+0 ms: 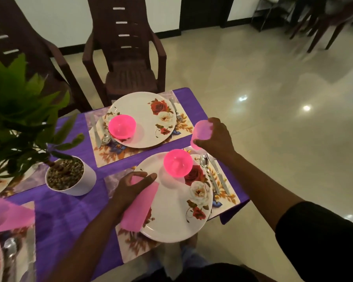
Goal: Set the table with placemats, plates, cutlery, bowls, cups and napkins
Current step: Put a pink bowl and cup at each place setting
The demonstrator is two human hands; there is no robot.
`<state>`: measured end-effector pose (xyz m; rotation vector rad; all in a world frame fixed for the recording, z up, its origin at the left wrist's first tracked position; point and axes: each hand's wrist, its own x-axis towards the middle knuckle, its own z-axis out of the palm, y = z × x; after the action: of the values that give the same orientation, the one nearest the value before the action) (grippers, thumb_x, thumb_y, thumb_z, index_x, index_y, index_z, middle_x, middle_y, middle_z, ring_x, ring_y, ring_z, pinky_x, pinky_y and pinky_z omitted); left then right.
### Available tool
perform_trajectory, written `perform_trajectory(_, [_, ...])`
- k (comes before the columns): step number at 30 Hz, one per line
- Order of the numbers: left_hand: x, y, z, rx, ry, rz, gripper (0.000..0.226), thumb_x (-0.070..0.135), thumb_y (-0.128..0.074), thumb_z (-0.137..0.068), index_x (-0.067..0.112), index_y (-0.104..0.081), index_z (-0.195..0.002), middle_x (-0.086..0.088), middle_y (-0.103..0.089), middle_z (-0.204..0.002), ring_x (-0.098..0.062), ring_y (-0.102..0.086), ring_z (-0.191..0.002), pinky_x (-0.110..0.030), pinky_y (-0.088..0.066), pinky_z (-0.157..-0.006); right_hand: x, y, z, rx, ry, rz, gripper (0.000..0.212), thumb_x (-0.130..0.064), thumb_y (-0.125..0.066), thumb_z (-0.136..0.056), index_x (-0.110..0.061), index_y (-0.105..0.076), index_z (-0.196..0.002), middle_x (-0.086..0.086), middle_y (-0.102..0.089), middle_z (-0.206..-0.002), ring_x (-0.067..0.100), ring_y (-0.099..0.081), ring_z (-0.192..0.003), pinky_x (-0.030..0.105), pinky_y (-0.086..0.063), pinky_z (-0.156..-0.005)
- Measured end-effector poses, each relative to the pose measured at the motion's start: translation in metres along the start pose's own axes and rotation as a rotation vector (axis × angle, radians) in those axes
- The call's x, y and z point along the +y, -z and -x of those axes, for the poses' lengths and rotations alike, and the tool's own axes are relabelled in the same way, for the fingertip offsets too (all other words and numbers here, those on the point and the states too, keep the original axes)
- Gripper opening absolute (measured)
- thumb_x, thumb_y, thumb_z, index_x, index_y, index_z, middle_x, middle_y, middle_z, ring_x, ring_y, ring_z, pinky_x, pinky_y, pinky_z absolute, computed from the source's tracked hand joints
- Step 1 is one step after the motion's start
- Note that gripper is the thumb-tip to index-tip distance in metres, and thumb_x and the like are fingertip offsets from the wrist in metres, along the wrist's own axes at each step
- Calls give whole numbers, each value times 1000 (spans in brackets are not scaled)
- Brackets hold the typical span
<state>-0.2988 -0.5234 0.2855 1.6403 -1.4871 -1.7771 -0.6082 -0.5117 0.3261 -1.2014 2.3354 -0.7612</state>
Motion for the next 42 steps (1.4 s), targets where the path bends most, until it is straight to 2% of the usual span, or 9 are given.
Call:
perform_trajectory(6, [-4,-21,2,91,-2,77,79,81,-76,-48,31,-75,-109,10,-70,-119,-12,-63,-110,-35,-52,-88,27,-9,-15,-76,52,80,95,-37,-92,-70,-16,-38,-146,10,-49,-138,29,-53,-124,40,-51,-98])
perform_trajectory(14, [-7,-51,4,198,-14,107,74,81,-75,-50,31,-75,-106,19,-68,-116,-10,-62,-112,-32,-49,-87,53,-14,-28,-163,117,83,96,-39,-94,-64,-19,-43,-142,11,-52,-135,29,-55,-120,42,-53,-95])
perform_trajectory(18, [-5,-55,4,224,-29,84,82,83,-71,-52,32,-73,-115,11,-65,-131,-18,-58,-123,-47,-47,-108,61,-15,-34,-169,117,72,96,-39,-94,-64,-21,-41,-143,10,-51,-136,28,-54,-121,37,-50,-93])
perform_trajectory(24, [-5,-62,8,273,-15,173,73,83,-71,-52,35,-74,-107,14,-69,-120,-17,-62,-117,-48,-50,-105,54,-8,-32,-158,127,110,123,-58,-90,-65,-22,-19,-159,14,-24,-159,37,-33,-144,51,-41,-112])
perform_trajectory(28, [-3,-70,10,331,-5,246,76,91,-69,-51,39,-75,-106,11,-73,-114,-16,-66,-109,-35,-53,-87,29,8,-23,133,371,-4,80,-46,-81,-83,-13,-45,-146,12,-44,-150,27,-39,-140,42,-36,-115])
perform_trajectory(30, [1,-70,10,325,3,311,83,93,-68,-52,38,-74,-114,5,-74,-118,-22,-67,-113,-45,-54,-97,9,12,-18,150,462,-107,50,-36,-79,-86,-13,-62,-128,4,-62,-129,21,-55,-122,37,-45,-104])
perform_trajectory(34, [8,-67,13,212,11,488,75,85,-72,-68,31,-69,-120,-21,-70,-123,-49,-63,-117,-70,-45,-105,-35,9,0,-465,491,-211,34,-46,-75,-90,-22,-72,-114,-9,-73,-103,3,-68,-91,31,-58,-82])
perform_trajectory(37, [14,-64,23,111,35,590,80,84,-74,-68,32,-66,-130,-26,-70,-122,-47,-70,-105,-57,-58,-84,-50,-7,16,-864,493,-148,61,-61,-73,-85,-25,-65,-133,-7,-70,-119,5,-67,-101,36,-60,-90])
perform_trajectory(42, [19,-56,40,10,19,668,100,84,-77,-63,21,-61,-138,-31,-71,-113,-42,-74,-91,-46,-60,-70,-65,-27,27,-1130,502,-253,25,-57,-73,-87,-67,-66,-109,-15,-73,-107,2,-69,-97,21,-57,-65])
